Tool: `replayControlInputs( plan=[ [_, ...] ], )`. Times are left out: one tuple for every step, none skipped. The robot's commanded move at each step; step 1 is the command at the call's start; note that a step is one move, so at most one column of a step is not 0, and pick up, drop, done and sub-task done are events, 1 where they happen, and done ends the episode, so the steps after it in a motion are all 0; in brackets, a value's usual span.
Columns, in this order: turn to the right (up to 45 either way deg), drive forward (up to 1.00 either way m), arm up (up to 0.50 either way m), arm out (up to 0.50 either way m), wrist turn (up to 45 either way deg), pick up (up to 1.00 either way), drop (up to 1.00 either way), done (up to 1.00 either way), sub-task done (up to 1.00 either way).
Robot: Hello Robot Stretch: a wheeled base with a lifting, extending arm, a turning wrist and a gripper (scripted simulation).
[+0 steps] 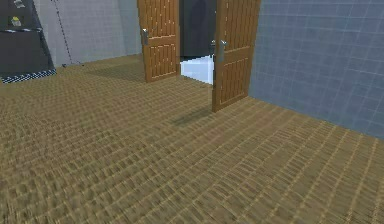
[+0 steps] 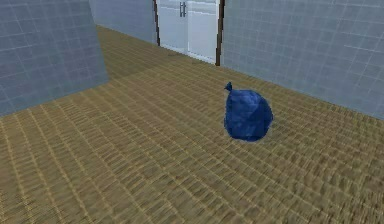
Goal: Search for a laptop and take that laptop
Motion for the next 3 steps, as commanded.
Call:
replayControlInputs(
  plan=[
    [0.0, 0.05, 0.0, 0.0, 0.0, 0.0, 0.0, 0.0, 0.0],
    [-6.0, 0.0, 0.0, 0.0, 0.0, 0.0, 0.0, 0.0, 0.0],
    [0.0, 1.0, 0.0, 0.0, 0.0, 0.0, 0.0, 0.0, 0.0]
  ],
)
